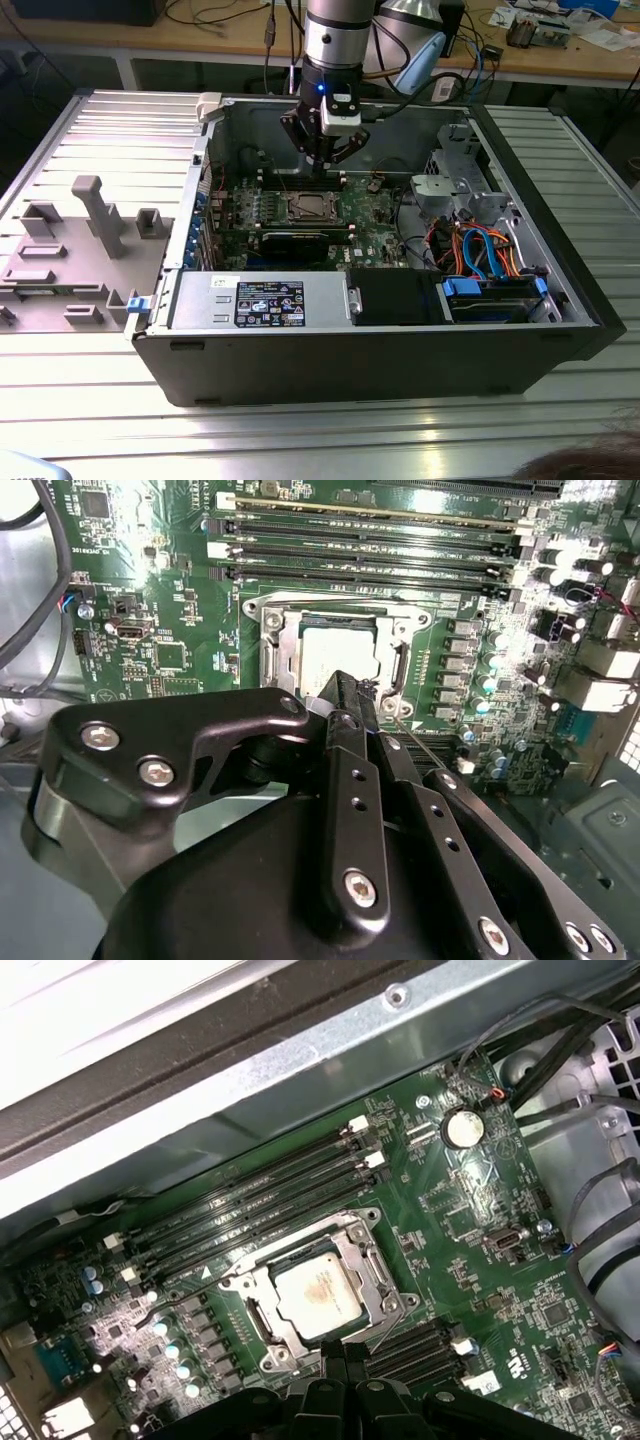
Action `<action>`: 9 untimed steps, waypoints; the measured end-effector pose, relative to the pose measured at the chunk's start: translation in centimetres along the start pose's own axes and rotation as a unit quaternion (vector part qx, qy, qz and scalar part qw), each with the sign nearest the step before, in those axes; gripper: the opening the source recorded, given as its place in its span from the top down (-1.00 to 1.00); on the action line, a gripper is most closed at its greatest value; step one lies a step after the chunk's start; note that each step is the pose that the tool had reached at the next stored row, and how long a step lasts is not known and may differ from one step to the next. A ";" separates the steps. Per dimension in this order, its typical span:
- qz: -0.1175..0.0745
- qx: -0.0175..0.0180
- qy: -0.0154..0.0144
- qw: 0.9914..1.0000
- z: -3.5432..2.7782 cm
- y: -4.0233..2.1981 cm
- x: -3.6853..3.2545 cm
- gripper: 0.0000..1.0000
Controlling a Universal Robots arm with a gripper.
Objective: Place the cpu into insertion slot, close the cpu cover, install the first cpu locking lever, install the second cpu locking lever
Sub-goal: 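Install the second cpu locking lever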
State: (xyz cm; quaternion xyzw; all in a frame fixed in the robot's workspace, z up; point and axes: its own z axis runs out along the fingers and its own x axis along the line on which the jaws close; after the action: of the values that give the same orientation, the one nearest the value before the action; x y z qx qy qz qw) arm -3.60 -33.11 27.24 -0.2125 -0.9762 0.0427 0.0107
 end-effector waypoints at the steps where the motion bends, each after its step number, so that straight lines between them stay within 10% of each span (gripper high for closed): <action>1: -0.001 0.000 0.000 1.000 0.00 0.00 0.00 0.79; 9: -0.016 0.000 -0.001 1.000 0.00 0.00 0.00 0.79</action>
State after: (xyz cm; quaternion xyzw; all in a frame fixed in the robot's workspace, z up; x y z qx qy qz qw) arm -3.60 -33.11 27.24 -0.1967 -0.9795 0.0429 0.0100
